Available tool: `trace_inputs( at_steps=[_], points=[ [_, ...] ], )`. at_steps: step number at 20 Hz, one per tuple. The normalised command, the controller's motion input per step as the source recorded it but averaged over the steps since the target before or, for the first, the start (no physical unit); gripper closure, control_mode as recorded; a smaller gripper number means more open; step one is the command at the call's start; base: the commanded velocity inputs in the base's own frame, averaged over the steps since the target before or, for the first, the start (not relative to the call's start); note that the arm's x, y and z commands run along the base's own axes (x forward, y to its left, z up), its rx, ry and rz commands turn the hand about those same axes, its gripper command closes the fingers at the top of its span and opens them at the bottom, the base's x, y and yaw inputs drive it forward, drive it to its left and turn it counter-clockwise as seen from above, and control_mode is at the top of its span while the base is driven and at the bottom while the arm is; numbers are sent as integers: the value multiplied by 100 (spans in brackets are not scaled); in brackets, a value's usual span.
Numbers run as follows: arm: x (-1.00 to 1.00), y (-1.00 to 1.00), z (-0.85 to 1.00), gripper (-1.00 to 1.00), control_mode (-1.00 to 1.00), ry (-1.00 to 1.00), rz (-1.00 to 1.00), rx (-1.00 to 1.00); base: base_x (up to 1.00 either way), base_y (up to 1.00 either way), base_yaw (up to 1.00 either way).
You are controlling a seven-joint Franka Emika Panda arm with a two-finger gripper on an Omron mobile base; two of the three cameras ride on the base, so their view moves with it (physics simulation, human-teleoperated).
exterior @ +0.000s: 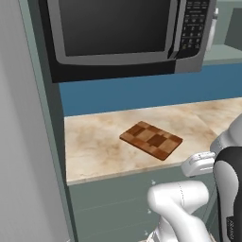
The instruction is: Move the cutting board and knife to the sink. Then move spray from the cabinet to the counter.
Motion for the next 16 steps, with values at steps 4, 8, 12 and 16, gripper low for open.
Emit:
trace_inputs(
  at_steps=[4,8,12,16],
  points=[
    [0,0,0,-100,100,0,0,0,22,-15,0],
    [0,0,0,-100,100,0,0,0,17,-14,0],
    [0,0,0,-100,100,0,0,0,16,-10,-2],
    [0,0,0,-100,100,0,0,0,17,-2,-6]
  ],
)
